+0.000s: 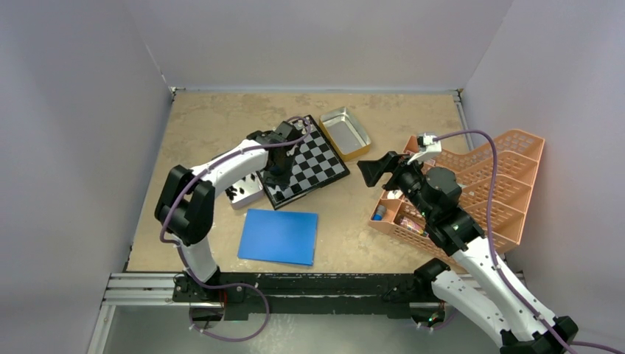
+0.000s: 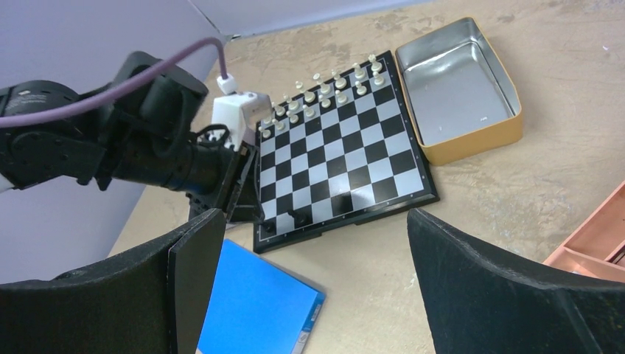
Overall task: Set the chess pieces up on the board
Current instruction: Pick up the chess piece from the storage box.
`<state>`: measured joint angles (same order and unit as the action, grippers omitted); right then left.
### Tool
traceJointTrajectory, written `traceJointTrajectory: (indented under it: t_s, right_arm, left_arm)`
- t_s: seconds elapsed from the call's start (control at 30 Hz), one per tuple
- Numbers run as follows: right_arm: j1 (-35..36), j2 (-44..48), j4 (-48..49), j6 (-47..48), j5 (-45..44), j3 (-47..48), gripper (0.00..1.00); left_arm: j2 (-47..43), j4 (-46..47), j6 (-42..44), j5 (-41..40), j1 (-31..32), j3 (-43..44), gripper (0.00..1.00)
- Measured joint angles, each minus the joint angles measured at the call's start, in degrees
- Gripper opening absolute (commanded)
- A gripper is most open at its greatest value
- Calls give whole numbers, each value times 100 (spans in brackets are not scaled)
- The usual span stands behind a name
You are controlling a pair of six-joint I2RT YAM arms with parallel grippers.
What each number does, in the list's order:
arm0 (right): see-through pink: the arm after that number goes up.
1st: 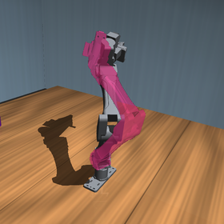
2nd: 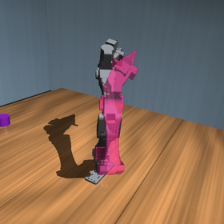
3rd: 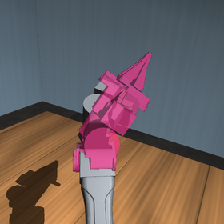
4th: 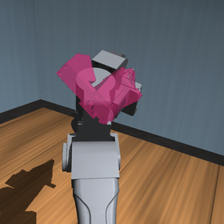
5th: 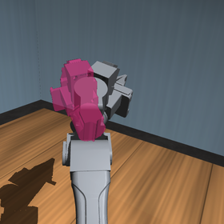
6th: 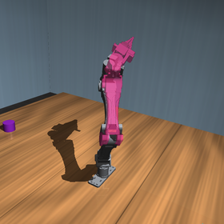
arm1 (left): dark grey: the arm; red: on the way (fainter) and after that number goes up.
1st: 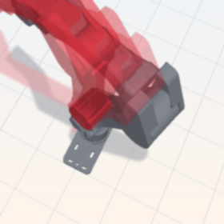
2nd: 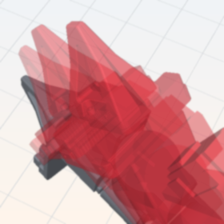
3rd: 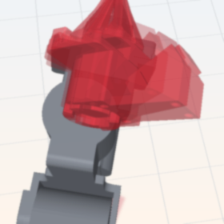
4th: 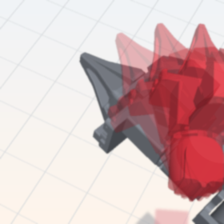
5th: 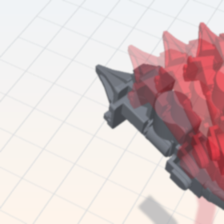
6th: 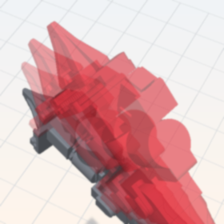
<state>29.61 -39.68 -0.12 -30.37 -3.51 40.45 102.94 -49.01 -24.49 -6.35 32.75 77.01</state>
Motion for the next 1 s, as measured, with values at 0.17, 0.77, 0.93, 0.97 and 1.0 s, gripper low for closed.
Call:
traceJointTrajectory:
  t_s: [0.17, 0.77, 0.93, 0.97, 1.0]
  right_arm:
    - [0, 52, 28, -7, 2, -37, 95]
    - [0, 166, 48, 2, 81, -63, 96]
    - [0, 197, 87, 2, 170, -160, 96]
    - [0, 195, 85, 4, 175, -170, 96]
    - [0, 190, 85, 13, 177, -173, 96]
  left_arm:
    - [-247, 0, 2, -2, -44, 232, 25]
    - [-813, 391, 155, -179, -2009, 116, 24]
    - [-627, 461, 168, -149, -2291, 96, 24]
    - [-562, 472, 177, -122, -2306, 96, 24]
    - [-505, 481, 181, -90, -2317, 96, 24]
